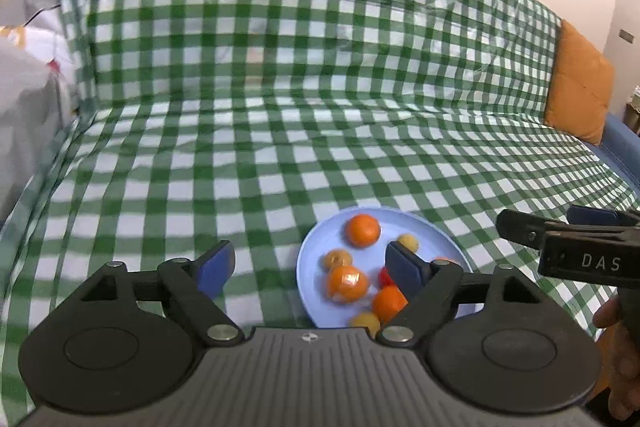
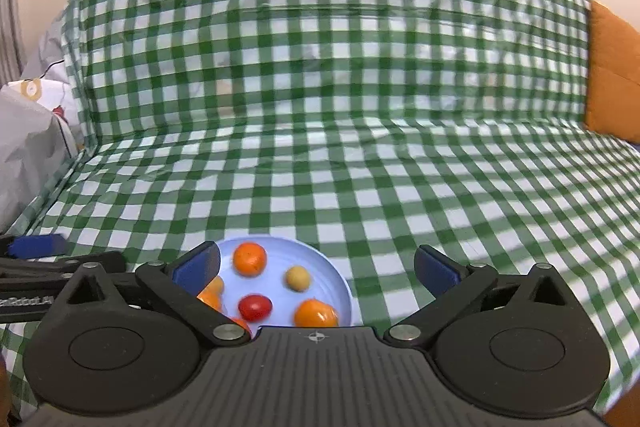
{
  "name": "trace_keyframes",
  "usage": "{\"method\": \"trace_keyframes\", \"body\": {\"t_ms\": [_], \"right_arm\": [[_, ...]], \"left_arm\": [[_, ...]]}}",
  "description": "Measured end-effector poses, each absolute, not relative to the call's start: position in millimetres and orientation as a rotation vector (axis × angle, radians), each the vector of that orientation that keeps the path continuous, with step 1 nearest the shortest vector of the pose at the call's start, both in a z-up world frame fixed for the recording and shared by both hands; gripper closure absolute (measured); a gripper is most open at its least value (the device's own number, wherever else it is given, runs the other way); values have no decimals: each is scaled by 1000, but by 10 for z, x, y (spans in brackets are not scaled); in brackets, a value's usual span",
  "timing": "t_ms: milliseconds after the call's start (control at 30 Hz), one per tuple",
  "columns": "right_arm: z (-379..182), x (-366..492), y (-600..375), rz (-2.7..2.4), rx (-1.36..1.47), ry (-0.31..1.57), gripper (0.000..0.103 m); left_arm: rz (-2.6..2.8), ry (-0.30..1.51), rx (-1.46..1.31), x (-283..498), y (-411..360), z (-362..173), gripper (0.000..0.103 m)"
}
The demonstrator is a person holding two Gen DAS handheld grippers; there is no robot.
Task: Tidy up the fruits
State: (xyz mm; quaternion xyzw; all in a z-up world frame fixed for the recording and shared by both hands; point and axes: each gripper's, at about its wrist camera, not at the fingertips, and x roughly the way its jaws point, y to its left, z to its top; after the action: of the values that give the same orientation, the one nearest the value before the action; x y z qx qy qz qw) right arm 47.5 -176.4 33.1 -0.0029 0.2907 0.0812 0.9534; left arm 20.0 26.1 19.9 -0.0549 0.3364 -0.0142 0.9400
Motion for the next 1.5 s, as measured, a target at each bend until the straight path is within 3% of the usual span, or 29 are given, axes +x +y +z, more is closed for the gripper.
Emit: {"method": "trace_keyframes", "body": {"t_ms": [133, 167, 200, 1500], "right_arm": [[302, 306, -1777, 135, -2, 622, 1], [290, 265, -1774, 137, -5, 629, 1], [278, 234, -1771, 139, -11, 633, 1], [67, 371, -1738, 126, -67, 738, 1]], "left_arm": [[-24, 748, -136, 74, 261, 169, 9], [-28, 765, -139, 64, 258, 153, 2], [-29, 781, -137, 56, 258, 132, 0], [-29, 901, -101, 344, 108, -91, 0]]}}
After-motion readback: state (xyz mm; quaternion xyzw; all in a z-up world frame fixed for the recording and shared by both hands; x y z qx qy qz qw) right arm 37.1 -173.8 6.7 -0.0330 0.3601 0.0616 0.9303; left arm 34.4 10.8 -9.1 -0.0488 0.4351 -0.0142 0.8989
